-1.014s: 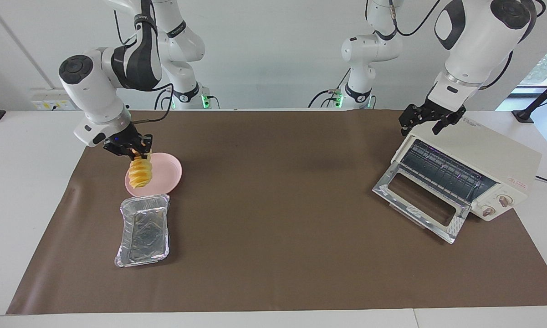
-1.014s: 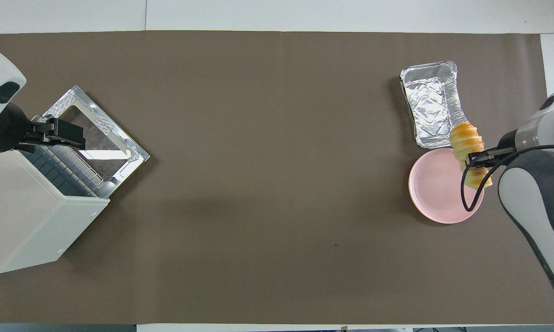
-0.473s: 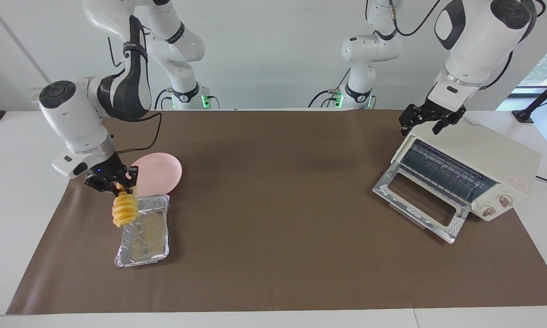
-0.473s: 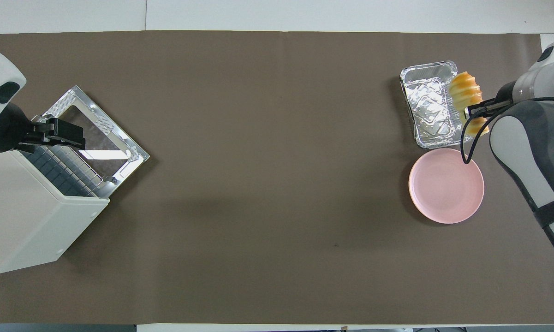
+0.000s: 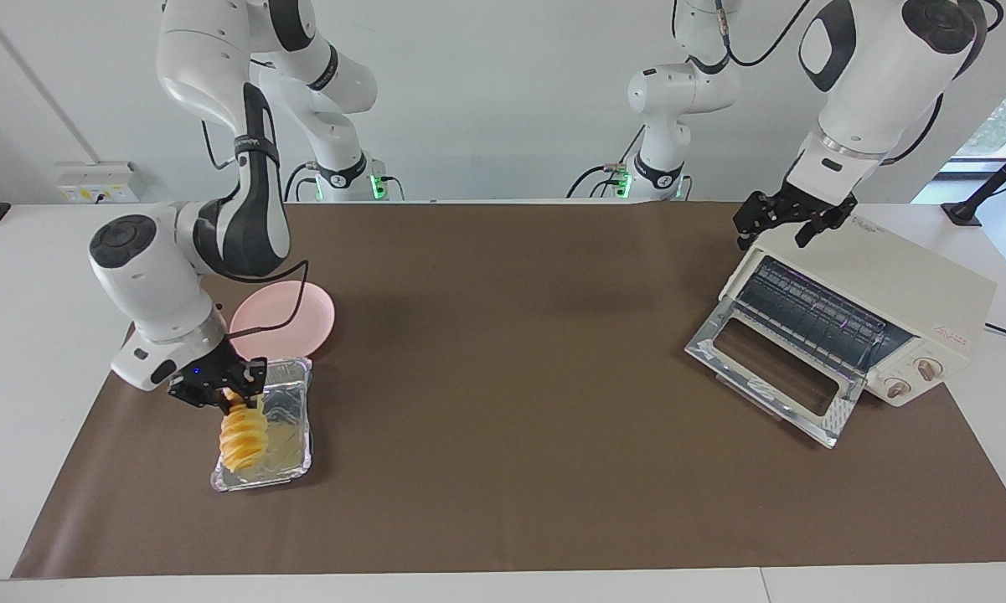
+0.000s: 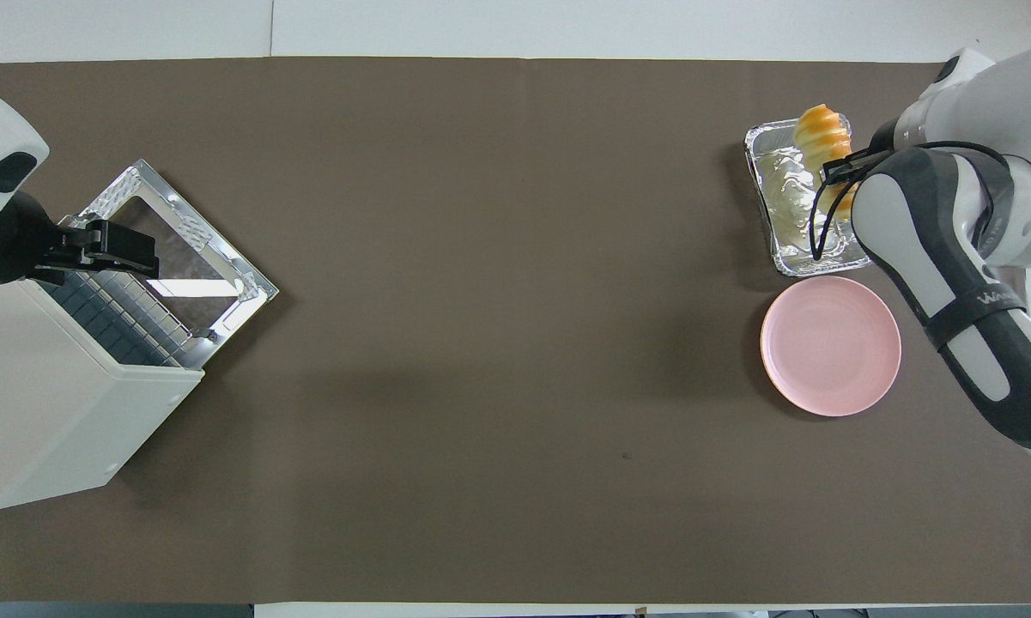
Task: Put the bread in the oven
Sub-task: 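Lift the bread roll and lower it into the foil tray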
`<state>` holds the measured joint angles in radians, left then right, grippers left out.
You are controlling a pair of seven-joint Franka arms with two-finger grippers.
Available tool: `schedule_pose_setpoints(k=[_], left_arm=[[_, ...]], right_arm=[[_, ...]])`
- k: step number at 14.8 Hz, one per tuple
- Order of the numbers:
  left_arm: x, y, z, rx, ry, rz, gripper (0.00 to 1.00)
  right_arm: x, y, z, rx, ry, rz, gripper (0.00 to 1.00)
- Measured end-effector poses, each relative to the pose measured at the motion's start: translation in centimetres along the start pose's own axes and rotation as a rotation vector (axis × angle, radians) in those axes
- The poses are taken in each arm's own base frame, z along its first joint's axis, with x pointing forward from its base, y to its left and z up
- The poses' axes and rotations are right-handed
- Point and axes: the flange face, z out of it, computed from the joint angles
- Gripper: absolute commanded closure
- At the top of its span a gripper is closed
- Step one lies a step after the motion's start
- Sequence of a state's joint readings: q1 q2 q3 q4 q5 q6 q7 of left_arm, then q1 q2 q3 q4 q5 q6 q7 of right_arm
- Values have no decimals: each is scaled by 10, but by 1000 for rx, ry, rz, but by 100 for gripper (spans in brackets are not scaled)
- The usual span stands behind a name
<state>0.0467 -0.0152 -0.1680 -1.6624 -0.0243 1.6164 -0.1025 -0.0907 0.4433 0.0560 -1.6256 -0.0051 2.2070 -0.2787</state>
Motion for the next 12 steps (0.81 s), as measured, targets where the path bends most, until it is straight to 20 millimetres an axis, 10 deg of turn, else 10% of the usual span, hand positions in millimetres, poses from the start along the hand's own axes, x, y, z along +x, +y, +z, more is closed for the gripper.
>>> schedule_pose_setpoints(k=[9,11,12], left_arm=[[0,0,0,0,0,0,0],[0,0,0,0,0,0,0],[0,0,0,0,0,0,0]], right_arm=[[-17,-10,43,17,-56,13,53],[-23,-11,50,18,-60,14,6],[-26,-12,52,16,-55,14,0]])
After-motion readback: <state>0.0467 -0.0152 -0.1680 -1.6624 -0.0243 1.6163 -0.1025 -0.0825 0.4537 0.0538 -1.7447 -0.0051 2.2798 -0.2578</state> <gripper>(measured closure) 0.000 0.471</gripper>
